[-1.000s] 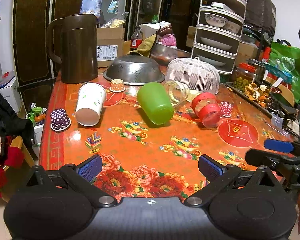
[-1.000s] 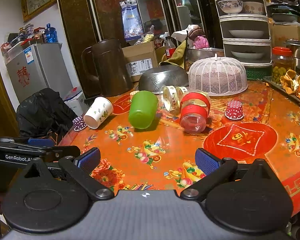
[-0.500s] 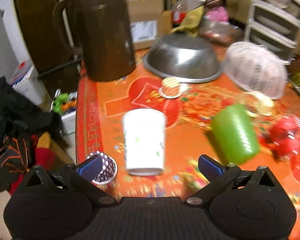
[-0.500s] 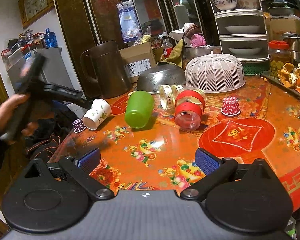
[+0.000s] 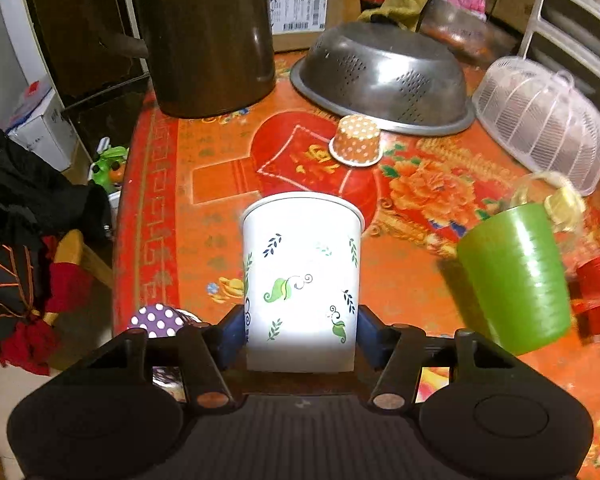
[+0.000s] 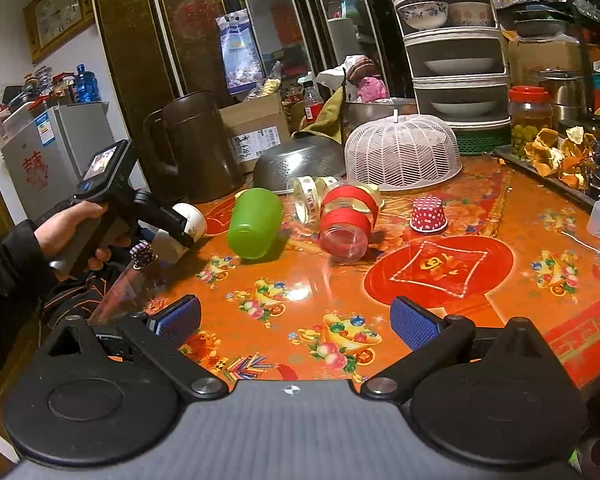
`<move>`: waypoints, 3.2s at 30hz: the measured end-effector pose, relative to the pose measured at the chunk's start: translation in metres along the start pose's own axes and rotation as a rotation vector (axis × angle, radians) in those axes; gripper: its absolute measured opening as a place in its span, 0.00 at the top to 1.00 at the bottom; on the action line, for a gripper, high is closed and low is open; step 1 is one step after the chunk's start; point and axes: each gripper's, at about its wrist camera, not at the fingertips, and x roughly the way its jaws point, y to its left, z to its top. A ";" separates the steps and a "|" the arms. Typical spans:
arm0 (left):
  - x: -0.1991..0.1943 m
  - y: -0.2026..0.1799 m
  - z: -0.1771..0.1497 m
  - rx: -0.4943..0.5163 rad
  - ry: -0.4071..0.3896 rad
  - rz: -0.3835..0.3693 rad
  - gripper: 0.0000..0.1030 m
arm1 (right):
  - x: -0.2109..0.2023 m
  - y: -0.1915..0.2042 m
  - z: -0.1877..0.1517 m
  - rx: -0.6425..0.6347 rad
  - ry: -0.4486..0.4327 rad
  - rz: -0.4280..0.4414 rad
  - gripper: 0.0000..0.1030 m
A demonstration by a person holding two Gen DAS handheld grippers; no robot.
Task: Flip cup upright
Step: 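Lift the white cup with the left gripper while the right gripper approaches it, then grasp the white cup with the right gripper while the left gripper releases it, then rotate the white cup upright with the right gripper, rim facing up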
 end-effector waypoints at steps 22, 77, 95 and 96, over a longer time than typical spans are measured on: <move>-0.156 -0.075 -0.188 -0.032 -0.123 -0.356 0.41 | -0.004 -0.018 -0.013 0.108 0.105 0.034 0.01; -0.104 -0.093 -0.218 -0.078 -0.091 -0.455 0.37 | 0.108 0.049 0.010 0.225 0.564 0.163 0.33; -0.149 -0.028 -0.255 -0.003 -0.293 -0.494 0.05 | 0.096 0.049 0.012 0.179 0.471 0.170 0.33; -0.152 -0.021 -0.255 -0.025 -0.309 -0.494 0.05 | 0.094 0.051 0.013 0.157 0.448 0.162 0.33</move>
